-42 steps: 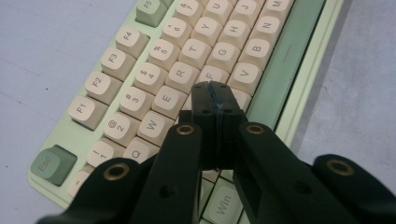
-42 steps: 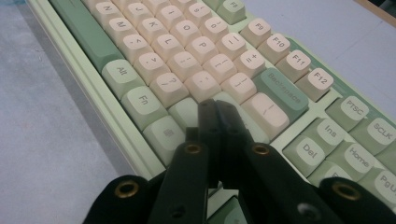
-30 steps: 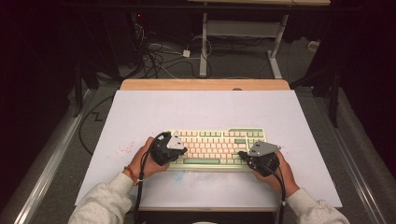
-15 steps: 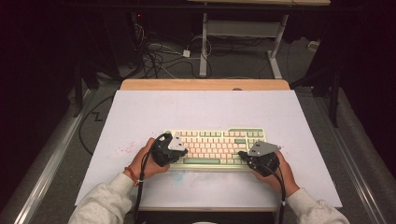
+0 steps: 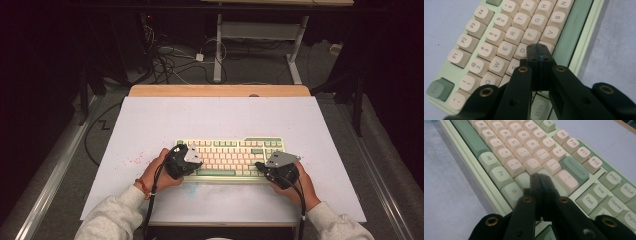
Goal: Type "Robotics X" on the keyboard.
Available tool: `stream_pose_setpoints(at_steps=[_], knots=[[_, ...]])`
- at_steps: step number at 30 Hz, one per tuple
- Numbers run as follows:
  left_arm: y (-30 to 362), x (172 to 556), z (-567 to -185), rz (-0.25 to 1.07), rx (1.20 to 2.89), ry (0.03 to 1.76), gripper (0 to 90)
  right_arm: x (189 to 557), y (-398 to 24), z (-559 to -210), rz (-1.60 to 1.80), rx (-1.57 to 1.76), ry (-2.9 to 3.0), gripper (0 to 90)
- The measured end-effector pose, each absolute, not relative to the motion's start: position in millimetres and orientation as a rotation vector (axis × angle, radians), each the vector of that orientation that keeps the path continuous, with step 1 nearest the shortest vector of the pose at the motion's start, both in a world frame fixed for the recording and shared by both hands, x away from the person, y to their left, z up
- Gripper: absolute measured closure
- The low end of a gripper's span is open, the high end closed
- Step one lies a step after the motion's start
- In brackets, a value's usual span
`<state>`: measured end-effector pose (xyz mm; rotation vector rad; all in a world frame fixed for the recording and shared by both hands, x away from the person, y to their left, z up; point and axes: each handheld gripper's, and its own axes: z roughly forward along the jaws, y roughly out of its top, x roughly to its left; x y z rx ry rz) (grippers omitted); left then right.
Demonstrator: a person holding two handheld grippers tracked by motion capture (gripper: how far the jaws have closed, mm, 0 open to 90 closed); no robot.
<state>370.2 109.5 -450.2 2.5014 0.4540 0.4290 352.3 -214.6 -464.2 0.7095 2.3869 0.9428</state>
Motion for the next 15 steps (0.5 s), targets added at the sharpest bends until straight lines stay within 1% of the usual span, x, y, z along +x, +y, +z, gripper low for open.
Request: stream_pose_setpoints(at_steps=[4, 8, 12, 14, 15], knots=[[116, 367, -440, 0.455, 2.435, 0.467, 87.7, 353, -214, -463, 0.939, 0.710, 2.394, 90.0], [121, 366, -437, 0.474, 2.405, 0.487, 86.1, 353, -215, -463, 0.930, 0.701, 2.391, 90.0], [126, 364, -435, 0.510, 2.376, 0.492, 80.7, 353, -216, -461, 0.930, 0.707, 2.382, 90.0], [127, 362, -435, 0.530, 2.368, 0.497, 72.6, 352, -217, -458, 0.948, 0.707, 2.376, 90.0], [128, 360, -436, 0.549, 2.366, 0.480, 72.9, 352, -217, -456, 0.952, 0.704, 2.369, 90.0]])
